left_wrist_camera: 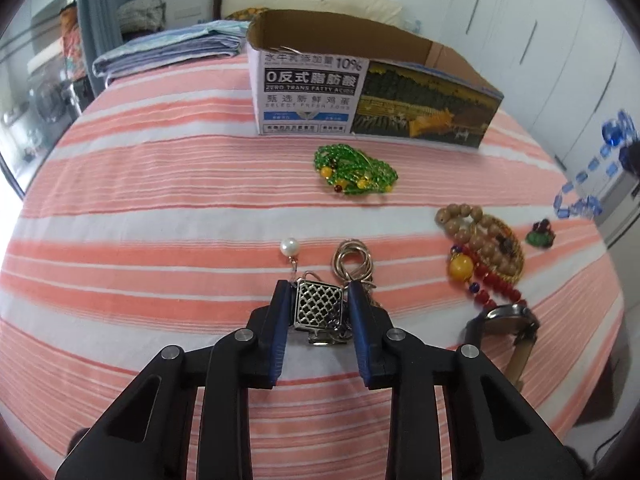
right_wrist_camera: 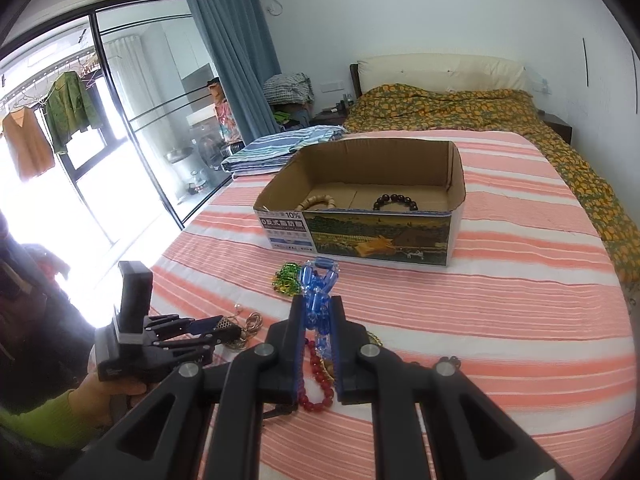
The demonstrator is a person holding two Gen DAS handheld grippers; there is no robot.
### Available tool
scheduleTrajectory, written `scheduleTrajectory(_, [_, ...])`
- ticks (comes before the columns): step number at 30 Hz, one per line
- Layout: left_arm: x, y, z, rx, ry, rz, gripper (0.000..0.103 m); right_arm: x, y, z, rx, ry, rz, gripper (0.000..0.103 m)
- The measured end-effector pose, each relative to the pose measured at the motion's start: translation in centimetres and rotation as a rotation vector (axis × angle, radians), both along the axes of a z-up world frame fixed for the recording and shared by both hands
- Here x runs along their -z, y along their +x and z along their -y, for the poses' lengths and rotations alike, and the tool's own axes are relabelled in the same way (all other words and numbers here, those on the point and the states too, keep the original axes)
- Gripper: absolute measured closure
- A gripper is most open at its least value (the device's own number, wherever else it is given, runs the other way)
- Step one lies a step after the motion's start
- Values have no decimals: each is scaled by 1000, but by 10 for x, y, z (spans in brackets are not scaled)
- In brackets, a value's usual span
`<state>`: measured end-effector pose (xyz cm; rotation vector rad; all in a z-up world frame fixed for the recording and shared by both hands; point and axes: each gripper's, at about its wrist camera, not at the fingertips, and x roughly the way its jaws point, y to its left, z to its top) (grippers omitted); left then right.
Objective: Organize jewelry
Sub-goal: 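Carry the silver pendant and blue beads into the box and release them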
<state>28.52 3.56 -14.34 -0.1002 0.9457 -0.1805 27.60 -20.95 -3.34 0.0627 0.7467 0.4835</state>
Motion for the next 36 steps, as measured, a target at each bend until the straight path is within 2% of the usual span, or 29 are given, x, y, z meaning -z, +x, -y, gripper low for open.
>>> scheduleTrajectory(5, [-22, -5, -18, -35, -85, 31, 76, -8, -1, 3, -3, 11, 15, 92])
scheduleTrajectory(11, [-77, 0, -32, -34, -148, 105, 76, -21, 16, 6, -2, 29, 25, 92])
scheduleTrajectory(17, [-141, 34, -38, -7, -151, 198, 75, -49, 54, 6, -2, 35, 52, 92])
scheduleTrajectory(22, [-172, 79, -27, 12, -118, 249, 75, -65, 103, -1, 8, 25, 63, 92])
scheduleTrajectory(28, [-167, 140, -2, 48, -114, 218, 75, -63, 161, -9, 22, -38, 36, 92])
scheduleTrajectory(36, [-118, 198, 35, 95, -87, 111, 75, -17, 215, -3, 85, -162, -82, 92])
